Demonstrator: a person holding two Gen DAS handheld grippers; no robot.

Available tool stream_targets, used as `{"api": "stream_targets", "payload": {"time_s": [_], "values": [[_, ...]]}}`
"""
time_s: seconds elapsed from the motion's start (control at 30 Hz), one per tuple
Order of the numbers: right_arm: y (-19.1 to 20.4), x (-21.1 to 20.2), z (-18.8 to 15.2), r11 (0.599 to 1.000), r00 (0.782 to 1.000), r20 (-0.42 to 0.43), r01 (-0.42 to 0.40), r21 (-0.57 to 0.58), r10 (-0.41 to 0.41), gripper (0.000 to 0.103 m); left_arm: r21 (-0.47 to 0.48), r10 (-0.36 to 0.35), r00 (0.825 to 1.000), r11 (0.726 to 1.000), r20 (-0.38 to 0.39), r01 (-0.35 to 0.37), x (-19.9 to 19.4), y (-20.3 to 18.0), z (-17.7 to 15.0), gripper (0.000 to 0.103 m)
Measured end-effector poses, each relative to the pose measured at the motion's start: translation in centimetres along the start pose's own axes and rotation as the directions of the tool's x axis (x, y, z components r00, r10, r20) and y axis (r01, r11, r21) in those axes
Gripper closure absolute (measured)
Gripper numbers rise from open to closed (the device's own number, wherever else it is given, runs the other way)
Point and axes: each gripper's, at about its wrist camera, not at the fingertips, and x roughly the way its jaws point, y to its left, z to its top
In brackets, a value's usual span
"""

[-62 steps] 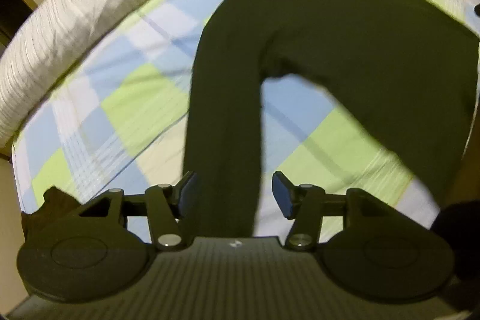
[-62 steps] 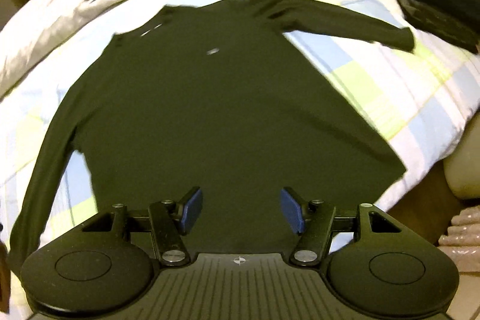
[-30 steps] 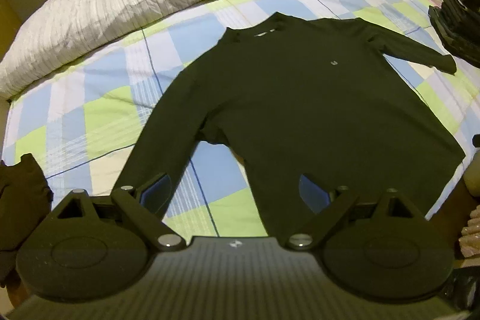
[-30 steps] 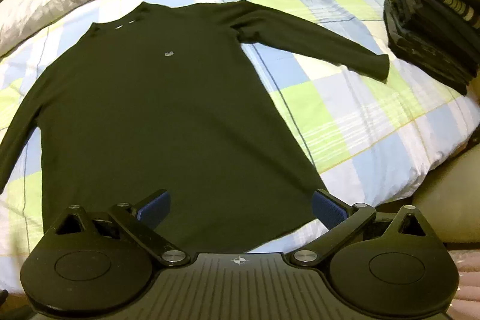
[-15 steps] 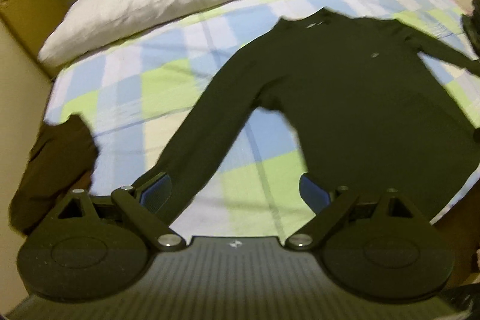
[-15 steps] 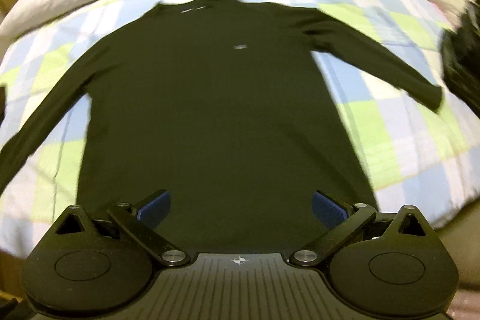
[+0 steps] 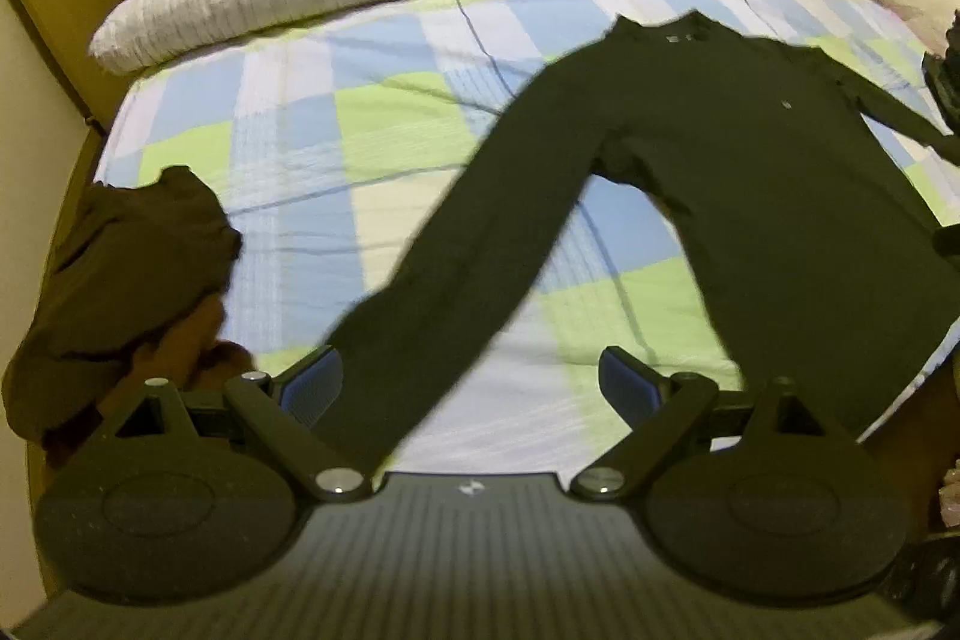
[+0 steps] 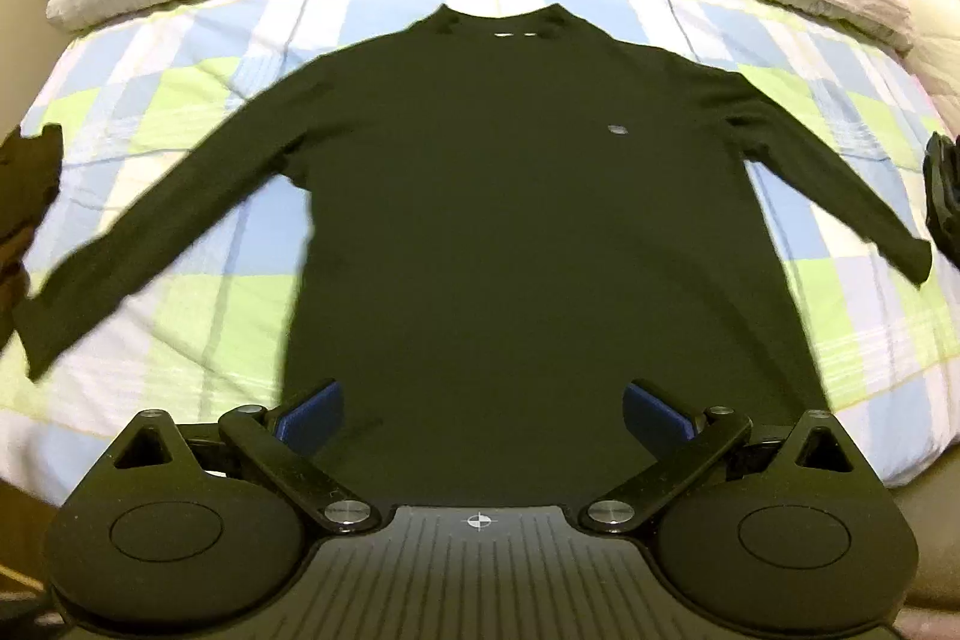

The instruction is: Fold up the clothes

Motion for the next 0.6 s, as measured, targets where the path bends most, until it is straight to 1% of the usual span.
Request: {"api": "stream_targets", "payload": {"time_s": [0.03,0.13,0.17,0.2,0.23,0.3,0.33,0.37,0.4,0.47,0.6], "values": [[1.5,-0.1,0.2,1.0,1.0,0.007,-0.002,-0.006,0.002,0.001,-0.003,-0.004,1.0,1.0,0.0,0.004,0.2,1.3,-0.3,0.013],[6.2,0.1,0.7,0.998,0.999,0.023,-0.027,-0.048,0.028,0.001,-0.011,-0.028,0.998,1.0,-0.062,0.028,1.3,5.0,-1.3,0.013],[7.7,0.3,0.8,0.997,0.999,0.03,-0.043,-0.058,0.044,0.004,-0.01,-0.032,0.996,0.999,-0.082,0.031,1.7,6.1,-1.6,0.013],[9.4,0.5,0.9,0.996,0.998,0.031,-0.056,-0.074,0.059,0.014,0.001,-0.022,0.995,1.0,-0.094,0.023,1.8,7.0,-1.8,0.013],[11.2,0.8,1.0,0.993,0.997,0.028,-0.068,-0.094,0.071,0.019,0.015,-0.012,0.995,1.0,-0.097,0.014,1.8,8.0,-2.1,0.013],[14.5,1.5,1.0,0.984,0.995,0.019,-0.098,-0.147,0.101,0.033,0.041,0.002,0.996,0.999,-0.094,0.002,1.6,9.7,-2.8,0.013],[16.3,1.8,0.9,0.976,0.992,0.014,-0.118,-0.184,0.123,0.038,0.054,0.012,0.995,0.998,-0.095,-0.007,1.5,10.4,-3.2,0.013],[18.1,2.2,0.8,0.965,0.99,0.011,-0.137,-0.225,0.144,0.046,0.068,0.022,0.995,0.998,-0.094,-0.016,1.5,11.1,-3.6,0.013],[19.8,2.6,0.6,0.952,0.987,0.009,-0.154,-0.265,0.162,0.052,0.081,0.032,0.995,0.996,-0.092,-0.024,1.5,11.7,-4.0,0.013],[23.2,3.7,0.2,0.915,0.978,-0.007,-0.196,-0.352,0.207,0.054,0.105,0.055,0.994,0.993,-0.094,-0.045,1.6,12.8,-4.7,0.013],[29.5,6.5,-1.4,0.807,0.955,-0.069,-0.282,-0.52,0.289,0.054,0.102,0.085,0.992,0.992,-0.091,-0.076,1.7,14.2,-6.0,0.013]]}}
